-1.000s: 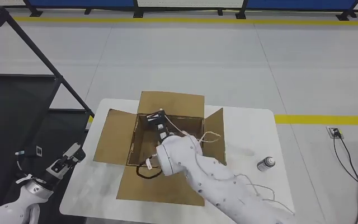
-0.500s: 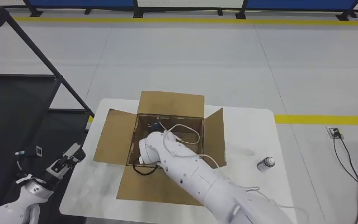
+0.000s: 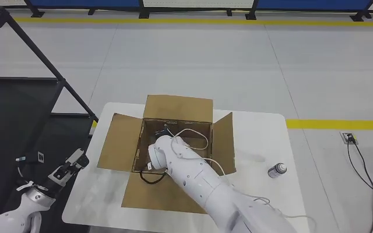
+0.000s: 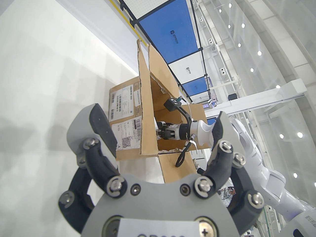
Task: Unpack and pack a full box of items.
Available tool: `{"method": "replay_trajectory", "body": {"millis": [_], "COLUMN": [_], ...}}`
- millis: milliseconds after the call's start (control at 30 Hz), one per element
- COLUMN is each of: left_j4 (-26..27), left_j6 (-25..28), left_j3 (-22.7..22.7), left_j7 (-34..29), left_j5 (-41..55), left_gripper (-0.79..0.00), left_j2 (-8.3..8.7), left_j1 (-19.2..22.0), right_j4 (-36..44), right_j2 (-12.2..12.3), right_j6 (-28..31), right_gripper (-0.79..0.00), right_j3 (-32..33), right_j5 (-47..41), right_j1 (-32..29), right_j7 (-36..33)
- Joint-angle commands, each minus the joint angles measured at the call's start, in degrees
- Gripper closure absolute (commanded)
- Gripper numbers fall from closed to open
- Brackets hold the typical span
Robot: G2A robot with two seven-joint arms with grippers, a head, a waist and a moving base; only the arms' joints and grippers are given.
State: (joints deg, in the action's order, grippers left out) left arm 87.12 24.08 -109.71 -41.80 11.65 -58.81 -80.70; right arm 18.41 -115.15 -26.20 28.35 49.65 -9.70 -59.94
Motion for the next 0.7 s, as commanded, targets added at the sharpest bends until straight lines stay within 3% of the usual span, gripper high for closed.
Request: {"method": "replay_trajectory", "body": {"millis": [0, 200, 333, 367, 433, 567, 667], "left_j4": [0.0, 0.0, 0.0, 0.0, 0.0, 0.0, 0.0], "left_j6": [0.0, 0.0, 0.0, 0.0, 0.0, 0.0, 0.0], "left_j3": [0.0, 0.0, 0.0, 0.0, 0.0, 0.0, 0.0], "left_j7": [0.0, 0.0, 0.0, 0.0, 0.0, 0.0, 0.0], "left_j5": [0.0, 0.0, 0.0, 0.0, 0.0, 0.0, 0.0], "left_gripper": [-0.785, -0.785, -0.785, -0.785, -0.785, -0.785, -0.785], "left_j2": [0.00, 0.00, 0.00, 0.00, 0.00, 0.00, 0.00], "left_j1": [0.0, 0.0, 0.0, 0.0, 0.0, 0.0, 0.0], "right_j4": [-0.1, -0.9, -0.9, -0.9, -0.8, 0.3, 2.4], "right_j2": [0.0, 0.1, 0.1, 0.2, 0.2, 0.3, 0.3], "right_j6": [0.2, 1.0, 1.3, 1.4, 1.5, 2.3, 2.4], "right_gripper": [-0.271, -0.311, -0.440, -0.394, -0.391, -0.462, -0.468], "right_j3": [0.1, 0.6, 0.8, 0.9, 0.9, 1.6, 1.4], "right_j5": [-0.3, -1.3, -1.5, -1.6, -1.6, -2.4, -1.7], "right_j1": [0.1, 0.7, 0.9, 0.9, 1.0, 1.1, 1.0], "right_j7": [0.1, 0.6, 0.8, 0.8, 1.0, 1.7, 2.2]}}
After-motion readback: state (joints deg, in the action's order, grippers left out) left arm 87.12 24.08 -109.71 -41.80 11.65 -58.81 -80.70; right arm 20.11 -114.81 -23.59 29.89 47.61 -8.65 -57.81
